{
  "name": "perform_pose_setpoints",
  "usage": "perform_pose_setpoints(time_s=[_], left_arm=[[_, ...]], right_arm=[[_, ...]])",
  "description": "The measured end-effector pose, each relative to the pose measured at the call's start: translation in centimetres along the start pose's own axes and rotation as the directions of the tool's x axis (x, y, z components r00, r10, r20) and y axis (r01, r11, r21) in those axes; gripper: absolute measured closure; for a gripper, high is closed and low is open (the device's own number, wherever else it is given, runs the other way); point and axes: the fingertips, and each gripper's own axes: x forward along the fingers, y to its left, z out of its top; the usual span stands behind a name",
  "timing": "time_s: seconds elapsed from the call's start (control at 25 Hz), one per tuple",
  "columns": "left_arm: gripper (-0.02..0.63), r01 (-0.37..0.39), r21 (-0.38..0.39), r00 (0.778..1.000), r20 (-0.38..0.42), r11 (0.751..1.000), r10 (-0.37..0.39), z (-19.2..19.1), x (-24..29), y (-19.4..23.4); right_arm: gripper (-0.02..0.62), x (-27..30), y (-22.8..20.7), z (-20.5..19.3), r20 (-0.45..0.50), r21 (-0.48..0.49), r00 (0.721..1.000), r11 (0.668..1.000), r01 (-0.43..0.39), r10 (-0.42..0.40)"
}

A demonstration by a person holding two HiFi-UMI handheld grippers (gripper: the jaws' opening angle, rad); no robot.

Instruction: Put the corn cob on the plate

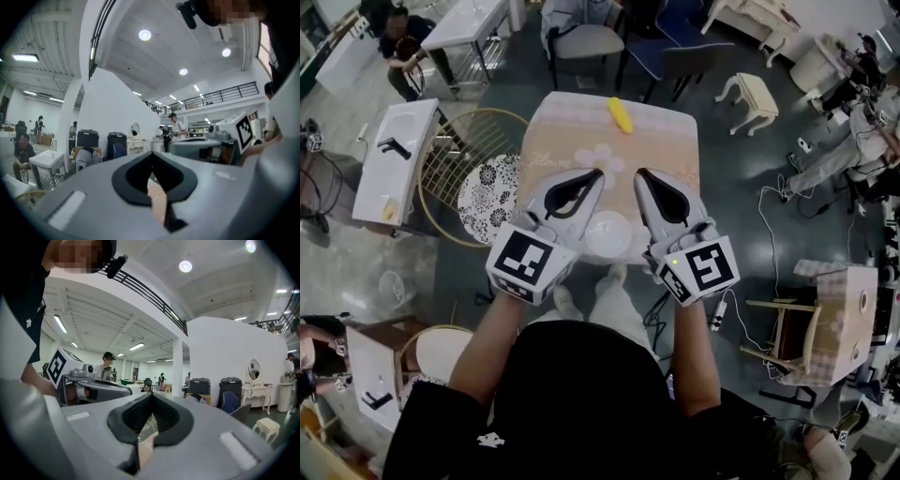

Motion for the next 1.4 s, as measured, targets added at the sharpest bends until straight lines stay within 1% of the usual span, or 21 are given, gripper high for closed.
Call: perform_pose_setpoints(time_s=[0.12, 0.24, 0.32, 0.56, 0.8, 0.92, 1.0, 1.24, 1.4], left_arm=[[0.601, -0.016, -0.011, 1.000, -0.009, 1.000, 0.016, -0.2, 1.2, 0.4], [0.601, -0.060, -0.044, 0.998, 0.008, 0.997, 0.060, -0.2, 2.2, 1.6], [0.601, -0.087, -0.051, 0.996, 0.011, 0.995, 0.087, -0.1, 2.9, 2.4], [0.601, -0.153, -0.049, 0.988, -0.012, 0.987, 0.153, -0.6, 5.5, 3.9], [0.601, -0.203, -0.056, 0.978, -0.058, 0.977, 0.200, -1.8, 7.7, 5.4], [0.601, -0.229, -0.093, 0.972, -0.069, 0.969, 0.224, -2.6, 9.3, 5.8], [0.601, -0.254, -0.106, 0.966, -0.079, 0.961, 0.247, -3.2, 10.0, 6.2], [0.601, -0.313, -0.093, 0.946, -0.123, 0.945, 0.301, -4.9, 11.9, 8.1], [0.601, -0.359, -0.100, 0.928, -0.148, 0.928, 0.343, -6.1, 12.6, 9.6]], right_arm=[[0.592, 0.5, -1.3, -0.5, -0.006, 0.009, 1.000, 1.000, -0.012, 0.012], [0.594, 1.2, -2.7, -0.9, -0.010, 0.012, 0.999, 0.999, -0.030, 0.030], [0.592, 1.7, -3.8, -1.0, -0.009, 0.016, 0.999, 0.999, -0.040, 0.040], [0.593, 3.4, -7.5, -1.8, -0.012, 0.030, 0.997, 0.997, -0.074, 0.075], [0.594, 5.7, -10.2, -3.3, -0.028, 0.046, 0.991, 0.991, -0.128, 0.129], [0.593, 6.3, -12.0, -4.4, -0.042, 0.057, 0.988, 0.987, -0.148, 0.150], [0.594, 7.0, -13.0, -5.2, -0.053, 0.065, 0.985, 0.985, -0.162, 0.165], [0.593, 9.7, -15.5, -7.5, -0.084, 0.072, 0.976, 0.978, -0.195, 0.200], [0.592, 11.5, -16.8, -8.8, -0.096, 0.084, 0.970, 0.973, -0.214, 0.222]])
